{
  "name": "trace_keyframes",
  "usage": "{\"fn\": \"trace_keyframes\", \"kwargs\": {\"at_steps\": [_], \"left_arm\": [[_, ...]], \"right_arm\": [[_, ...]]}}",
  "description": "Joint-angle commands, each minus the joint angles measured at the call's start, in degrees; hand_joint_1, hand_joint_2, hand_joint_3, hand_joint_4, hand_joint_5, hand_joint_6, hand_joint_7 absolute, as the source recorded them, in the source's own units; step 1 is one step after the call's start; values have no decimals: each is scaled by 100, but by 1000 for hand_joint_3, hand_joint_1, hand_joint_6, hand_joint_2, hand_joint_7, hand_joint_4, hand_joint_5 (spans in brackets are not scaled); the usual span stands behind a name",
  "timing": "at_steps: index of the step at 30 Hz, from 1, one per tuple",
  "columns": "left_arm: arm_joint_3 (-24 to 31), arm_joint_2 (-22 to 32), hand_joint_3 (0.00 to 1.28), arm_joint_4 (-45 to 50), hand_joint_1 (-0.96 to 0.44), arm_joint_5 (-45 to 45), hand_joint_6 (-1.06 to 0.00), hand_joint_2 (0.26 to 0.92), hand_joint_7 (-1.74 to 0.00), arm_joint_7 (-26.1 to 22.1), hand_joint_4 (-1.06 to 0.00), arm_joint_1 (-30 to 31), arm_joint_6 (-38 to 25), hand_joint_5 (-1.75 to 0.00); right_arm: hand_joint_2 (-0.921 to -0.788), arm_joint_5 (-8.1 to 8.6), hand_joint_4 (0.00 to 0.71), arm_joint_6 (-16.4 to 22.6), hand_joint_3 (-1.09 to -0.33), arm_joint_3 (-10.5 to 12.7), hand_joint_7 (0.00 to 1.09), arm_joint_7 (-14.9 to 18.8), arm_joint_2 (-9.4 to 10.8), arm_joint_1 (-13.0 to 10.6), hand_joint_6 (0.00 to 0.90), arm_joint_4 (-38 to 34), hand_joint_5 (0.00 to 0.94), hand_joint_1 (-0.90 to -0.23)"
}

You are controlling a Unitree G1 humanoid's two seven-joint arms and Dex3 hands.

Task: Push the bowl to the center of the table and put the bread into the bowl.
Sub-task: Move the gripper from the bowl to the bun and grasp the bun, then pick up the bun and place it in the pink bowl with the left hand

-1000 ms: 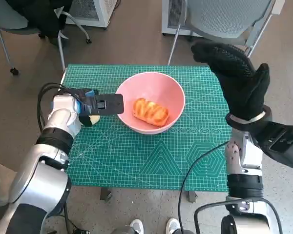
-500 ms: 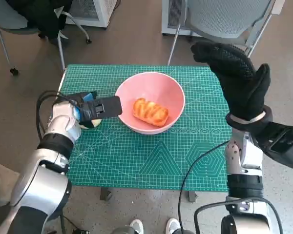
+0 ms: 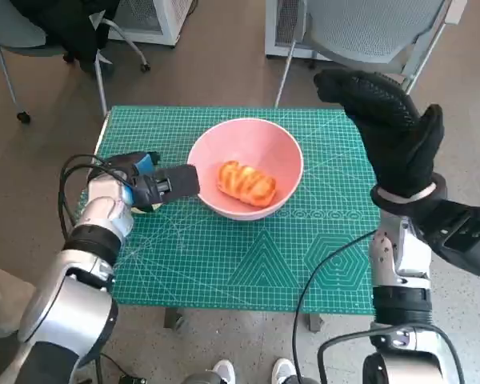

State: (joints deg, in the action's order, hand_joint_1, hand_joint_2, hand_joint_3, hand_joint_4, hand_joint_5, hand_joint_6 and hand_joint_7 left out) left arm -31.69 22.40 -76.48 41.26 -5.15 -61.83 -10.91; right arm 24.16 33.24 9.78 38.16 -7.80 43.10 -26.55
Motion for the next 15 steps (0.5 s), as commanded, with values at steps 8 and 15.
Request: {"fn": "trace_keyframes", "kwargs": {"at_steps": [8,15], "left_arm": [[128,73,99,-2,2,-104,-619,874,-1175,47,-820,130,-45,-1026],[196,140,87,65,1,-187,-615,889,-1098,99,-801,118,18,-1126]], "right_arm": [[-921,4,50,-89,-778,-7,266,18,-14,-108,7,-35,3,-712],[-921,-2,51,-92,-778,-30,267,10,19,-101,7,-31,3,-709]]}}
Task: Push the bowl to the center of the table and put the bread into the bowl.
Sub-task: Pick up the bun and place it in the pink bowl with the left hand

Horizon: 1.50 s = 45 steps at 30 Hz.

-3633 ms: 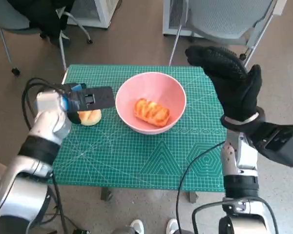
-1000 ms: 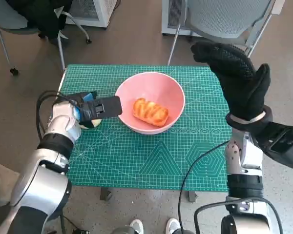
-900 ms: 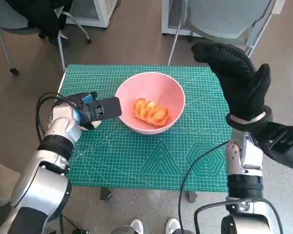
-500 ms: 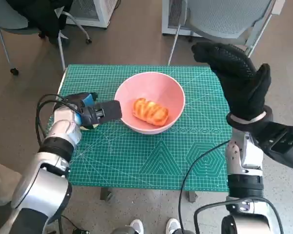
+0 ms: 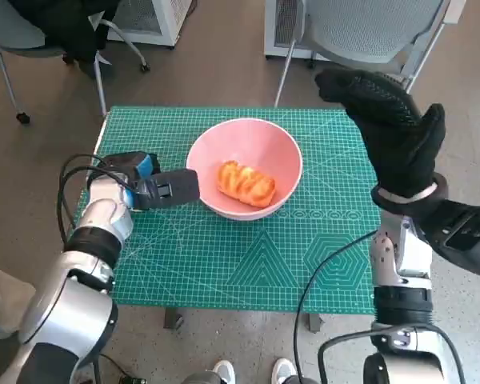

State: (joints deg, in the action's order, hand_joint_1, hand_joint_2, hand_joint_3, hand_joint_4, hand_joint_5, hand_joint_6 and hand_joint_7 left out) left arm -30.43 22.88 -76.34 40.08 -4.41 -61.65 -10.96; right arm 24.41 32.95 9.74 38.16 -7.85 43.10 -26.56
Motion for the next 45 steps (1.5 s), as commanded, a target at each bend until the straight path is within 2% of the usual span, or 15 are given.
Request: {"fn": "trace_keyframes", "kwargs": {"at_steps": [1,11,17,30,42,45], "left_arm": [[78,98,84,59,1,-78,-613,893,-1093,26,-795,97,27,-1138],[134,207,71,353,1,-81,-606,907,-1091,52,-770,-32,51,-1175],[283,388,70,981,1,-132,-641,900,-1063,0,-762,-98,27,-1184],[1117,794,75,3944,2,-402,-691,884,-1014,-48,-770,540,-337,-1167],[1697,650,25,6125,2,-439,-745,887,-962,230,-823,1183,-200,-1097],[1753,559,24,6467,2,-469,-742,882,-1015,241,-841,1297,-154,-1027]], "right_arm": [[-921,-28,51,-64,-778,-28,267,10,28,-101,7,-31,2,-708],[-921,-6,43,-60,-778,-42,268,45,55,-92,5,-92,0,-703],[-921,2,40,-70,-780,-52,266,48,71,-98,0,-89,0,-704],[-921,56,40,-85,-779,-45,261,96,73,-80,-1,-127,0,-706],[-921,50,39,-64,-781,-34,260,123,75,-78,-1,-145,0,-706],[-921,47,39,-51,-780,-22,259,129,63,-80,0,-152,0,-707]]}}
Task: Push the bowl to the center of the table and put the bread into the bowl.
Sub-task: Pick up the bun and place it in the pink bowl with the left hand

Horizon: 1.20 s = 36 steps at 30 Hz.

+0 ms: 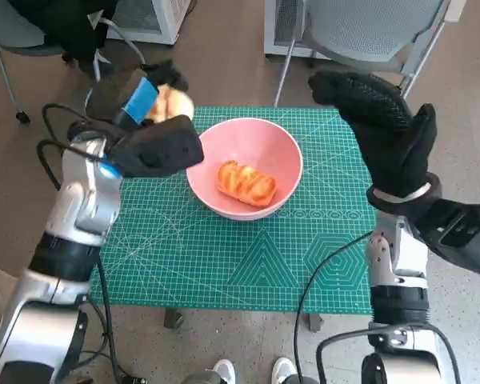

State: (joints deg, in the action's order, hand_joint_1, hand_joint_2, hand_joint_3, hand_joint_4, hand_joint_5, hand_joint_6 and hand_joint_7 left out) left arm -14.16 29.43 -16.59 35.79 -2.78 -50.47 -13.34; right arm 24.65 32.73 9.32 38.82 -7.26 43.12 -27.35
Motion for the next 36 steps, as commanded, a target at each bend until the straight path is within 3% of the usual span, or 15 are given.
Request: {"fn": "trace_keyframes", "kwargs": {"at_steps": [1,14,36], "left_arm": [[132,-144,24,604,2,-55,-741,881,-1030,55,-845,202,81,-1009],[-126,-586,15,1131,1,78,-697,900,-1120,-558,-822,148,-262,-991],[-312,-1183,17,-225,1,-148,-654,920,-1152,-398,-774,-42,811,-1062]], "right_arm": [[-921,26,39,-28,-780,25,259,69,1,-82,0,-78,0,-707],[-921,-5,41,-2,-776,42,260,68,-1,-114,1,-71,1,-708],[-921,-24,60,-38,-781,40,263,16,0,-230,0,70,8,-708]]}}
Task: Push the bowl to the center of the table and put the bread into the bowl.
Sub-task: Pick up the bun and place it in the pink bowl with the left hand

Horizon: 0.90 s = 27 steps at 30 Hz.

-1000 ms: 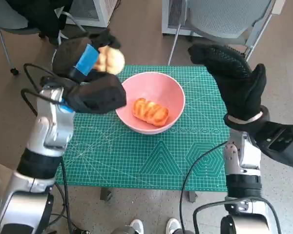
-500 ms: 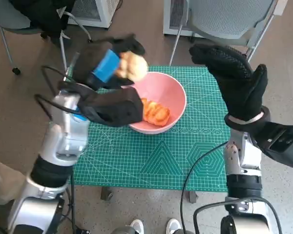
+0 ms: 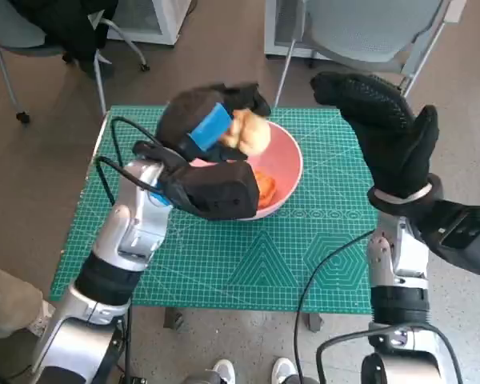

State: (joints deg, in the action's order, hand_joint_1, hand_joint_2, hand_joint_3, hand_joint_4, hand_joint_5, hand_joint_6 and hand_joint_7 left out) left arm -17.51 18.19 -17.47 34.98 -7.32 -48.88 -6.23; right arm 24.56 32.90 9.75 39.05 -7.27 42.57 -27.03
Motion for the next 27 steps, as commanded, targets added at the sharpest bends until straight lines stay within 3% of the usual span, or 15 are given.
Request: {"fn": "trace_keyframes", "kwargs": {"at_steps": [1,5,7,8,9,12,14,18,27], "left_arm": [[38,-78,17,-162,1,-90,-654,920,-1152,30,-774,-203,89,-1062],[87,-135,43,-163,1,-195,-614,920,-1167,-154,-757,-188,-39,-1104],[83,-135,136,-108,1,-252,-489,921,-1278,-318,-669,-161,-133,-1205],[75,-130,148,-82,-2,-275,-372,870,-1047,-389,-493,-149,-169,-906],[53,-104,149,-26,-4,-286,-342,840,-812,-506,-424,-128,-217,-630],[-22,-1,96,105,-108,-262,-228,788,-382,-815,-154,-95,-295,-207],[-67,74,74,108,-203,-229,-192,774,-259,-983,-78,-124,-263,-105],[-62,115,52,73,-373,-223,-164,773,-150,-1031,-16,-130,-125,-21],[-17,172,41,-54,-482,-231,-154,804,-104,-825,0,-10,263,0]], "right_arm": [[-921,-14,60,-63,-781,0,263,-13,-4,-179,0,47,7,-708],[-921,-16,61,-81,-780,9,264,-33,-16,-189,0,70,7,-711],[-921,-22,61,-80,-780,12,264,-41,-18,-195,0,72,7,-712],[-921,-24,61,-79,-780,14,264,-44,-19,-197,0,72,7,-712],[-921,-27,62,-76,-780,15,264,-48,-19,-199,0,70,6,-712],[-921,-38,62,-73,-780,12,264,-62,-15,-205,0,74,6,-712],[-921,-49,61,-66,-780,7,263,-75,-8,-208,-1,72,5,-712],[-921,-64,61,-49,-781,-2,256,-92,1,-208,-1,61,4,-712],[-921,-75,60,-29,-784,-20,243,-107,20,-199,-1,36,3,-711]]}}
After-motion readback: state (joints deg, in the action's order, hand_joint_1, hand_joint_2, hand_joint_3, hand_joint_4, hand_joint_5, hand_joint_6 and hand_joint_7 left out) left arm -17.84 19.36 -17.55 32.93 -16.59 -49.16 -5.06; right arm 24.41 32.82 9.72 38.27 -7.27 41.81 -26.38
